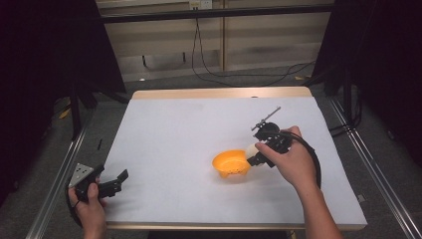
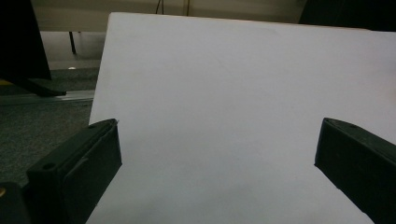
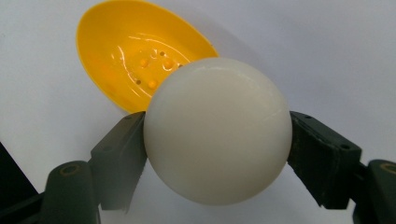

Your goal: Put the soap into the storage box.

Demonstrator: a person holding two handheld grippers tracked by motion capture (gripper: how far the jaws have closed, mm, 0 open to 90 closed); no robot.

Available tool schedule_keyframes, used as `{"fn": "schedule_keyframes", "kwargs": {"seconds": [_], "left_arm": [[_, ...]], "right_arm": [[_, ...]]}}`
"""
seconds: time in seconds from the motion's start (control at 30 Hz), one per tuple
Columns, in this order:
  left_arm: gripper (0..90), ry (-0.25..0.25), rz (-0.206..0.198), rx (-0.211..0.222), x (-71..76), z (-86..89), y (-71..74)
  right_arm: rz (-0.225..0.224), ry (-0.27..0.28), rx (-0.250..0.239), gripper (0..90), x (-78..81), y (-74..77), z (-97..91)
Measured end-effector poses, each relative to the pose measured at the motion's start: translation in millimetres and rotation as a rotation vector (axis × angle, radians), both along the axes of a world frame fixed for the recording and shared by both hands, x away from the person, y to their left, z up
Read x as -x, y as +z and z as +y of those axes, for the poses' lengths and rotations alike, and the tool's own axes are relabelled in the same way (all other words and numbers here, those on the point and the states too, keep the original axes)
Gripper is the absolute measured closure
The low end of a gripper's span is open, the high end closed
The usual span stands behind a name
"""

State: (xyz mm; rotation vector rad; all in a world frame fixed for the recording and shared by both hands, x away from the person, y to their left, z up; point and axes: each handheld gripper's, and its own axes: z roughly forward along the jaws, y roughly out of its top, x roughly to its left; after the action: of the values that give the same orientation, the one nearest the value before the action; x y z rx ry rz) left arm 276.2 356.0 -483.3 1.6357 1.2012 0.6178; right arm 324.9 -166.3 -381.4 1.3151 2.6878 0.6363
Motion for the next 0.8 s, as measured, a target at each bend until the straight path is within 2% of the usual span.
{"fn": "schedule_keyframes", "kwargs": {"seconds": [0.3,0.53,0.8], "left_arm": [[0.3,0.006,0.003,0.013,-0.1,-0.7,-0.2],[0.3,0.003,0.002,0.001,-0.2,0.4,0.0],[0.3,0.003,0.004,0.007,-0.3,0.4,-0.1]], "right_arm": [[0.005,0.031,-0.001,23.8,-3.6,-1.8,21.4],[0.006,0.063,0.005,23.8,-8.3,-2.8,34.9],[0.001,0.060,0.008,23.7,-11.0,-4.9,50.0]]}}
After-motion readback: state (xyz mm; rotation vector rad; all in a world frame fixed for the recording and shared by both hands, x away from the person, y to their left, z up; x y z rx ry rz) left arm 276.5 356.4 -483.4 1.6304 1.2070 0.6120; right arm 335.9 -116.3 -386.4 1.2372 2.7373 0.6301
